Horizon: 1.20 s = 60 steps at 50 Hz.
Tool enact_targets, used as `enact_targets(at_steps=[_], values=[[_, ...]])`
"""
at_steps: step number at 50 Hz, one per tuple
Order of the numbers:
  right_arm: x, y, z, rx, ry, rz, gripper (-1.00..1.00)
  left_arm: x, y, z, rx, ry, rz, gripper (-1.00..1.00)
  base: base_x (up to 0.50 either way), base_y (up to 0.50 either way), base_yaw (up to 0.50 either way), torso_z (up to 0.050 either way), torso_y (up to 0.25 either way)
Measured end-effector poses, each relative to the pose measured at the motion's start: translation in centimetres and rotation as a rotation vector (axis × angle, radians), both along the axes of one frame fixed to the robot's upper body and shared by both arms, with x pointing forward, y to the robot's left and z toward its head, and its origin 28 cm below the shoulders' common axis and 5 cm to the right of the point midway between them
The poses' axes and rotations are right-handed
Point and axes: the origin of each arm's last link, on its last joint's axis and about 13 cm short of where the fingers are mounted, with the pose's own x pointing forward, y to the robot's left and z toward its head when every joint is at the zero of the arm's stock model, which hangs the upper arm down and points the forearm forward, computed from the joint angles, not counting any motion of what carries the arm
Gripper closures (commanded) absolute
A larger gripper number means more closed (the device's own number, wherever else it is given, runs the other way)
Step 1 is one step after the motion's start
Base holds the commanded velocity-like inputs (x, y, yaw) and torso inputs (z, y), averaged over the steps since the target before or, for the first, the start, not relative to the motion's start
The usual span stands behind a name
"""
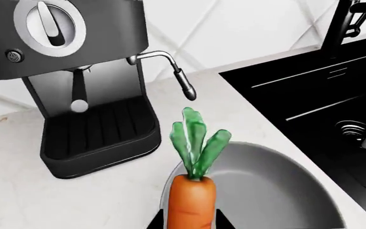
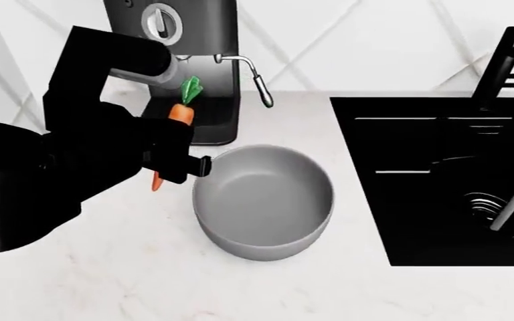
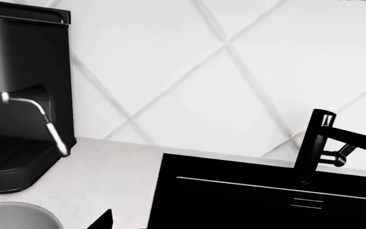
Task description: Pick the eggplants and oranges from the sink and place them in one bowl. Place the carrot in the other bowl. Then turn off the sink faucet.
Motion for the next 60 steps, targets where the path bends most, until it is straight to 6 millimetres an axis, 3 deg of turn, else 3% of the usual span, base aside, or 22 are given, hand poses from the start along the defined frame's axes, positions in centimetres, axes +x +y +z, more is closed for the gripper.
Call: enact_targets(at_steps=[24, 35, 60], values=[[0.0, 0.1, 0.0, 0.017, 0.003, 0.013, -1.00, 0.4, -0.2, -0.3, 0.000, 0.015, -0.016, 1.00, 0.13, 0.05, 0.00, 0.000, 0.001], [-0.1, -0.1, 0.0, 0.027, 0.002, 0.004, -1.00, 1.2, -1.5, -0.1, 0.061, 0.043, -0.129, 1.00, 0.00, 0.00, 0.00, 0.000, 0.000], [-0.5, -0.1, 0.0, 0.037, -0.041, 0.001, -1.00, 6.5, -6.7, -0.4, 0.072, 0.406, -0.349, 1.00, 0.00, 0.00, 0.00, 0.000, 0.000]])
